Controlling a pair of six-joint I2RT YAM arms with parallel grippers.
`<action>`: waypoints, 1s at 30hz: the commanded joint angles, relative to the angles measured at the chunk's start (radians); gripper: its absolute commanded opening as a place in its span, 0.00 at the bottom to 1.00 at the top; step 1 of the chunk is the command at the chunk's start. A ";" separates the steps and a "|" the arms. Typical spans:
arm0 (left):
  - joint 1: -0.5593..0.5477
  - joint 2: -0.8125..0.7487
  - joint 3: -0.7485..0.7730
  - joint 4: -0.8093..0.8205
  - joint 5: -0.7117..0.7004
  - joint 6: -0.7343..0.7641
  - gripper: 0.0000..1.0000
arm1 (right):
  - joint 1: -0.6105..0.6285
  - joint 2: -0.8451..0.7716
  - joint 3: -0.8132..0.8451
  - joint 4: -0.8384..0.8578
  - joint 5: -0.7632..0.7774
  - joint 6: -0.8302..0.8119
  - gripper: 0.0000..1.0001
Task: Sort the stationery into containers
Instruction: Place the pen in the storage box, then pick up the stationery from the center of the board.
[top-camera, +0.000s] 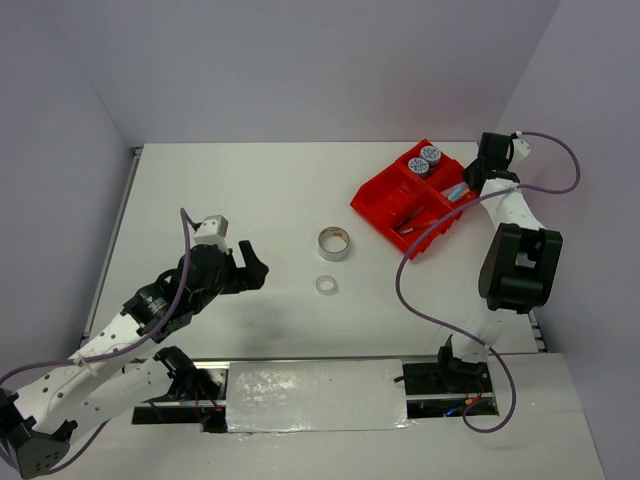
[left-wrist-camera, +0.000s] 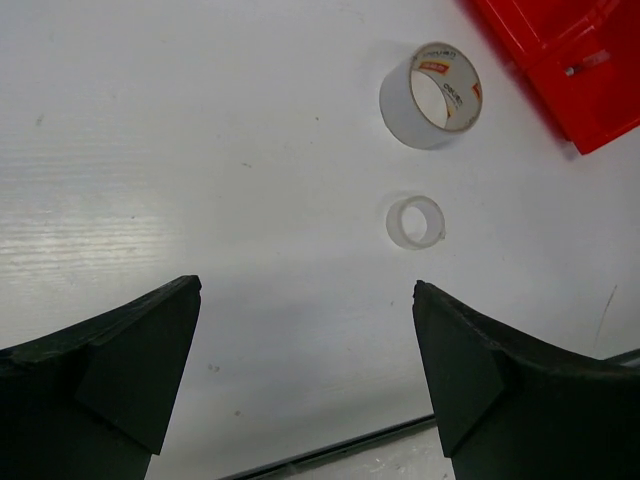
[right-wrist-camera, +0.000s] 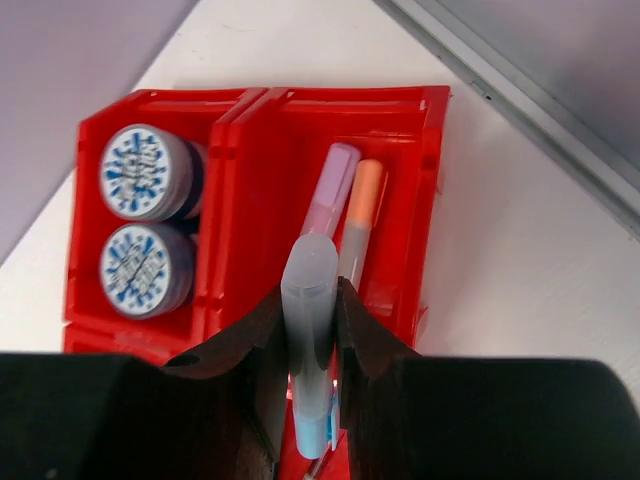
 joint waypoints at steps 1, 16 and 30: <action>0.001 0.046 -0.015 0.109 0.117 0.030 0.99 | -0.011 0.045 0.077 0.041 -0.054 -0.032 0.00; 0.001 0.060 -0.031 0.192 0.142 0.037 0.99 | -0.013 0.237 0.233 0.010 -0.054 -0.072 0.49; 0.001 0.120 0.092 -0.031 0.028 -0.022 0.99 | 0.185 -0.052 0.129 -0.005 -0.105 -0.168 0.74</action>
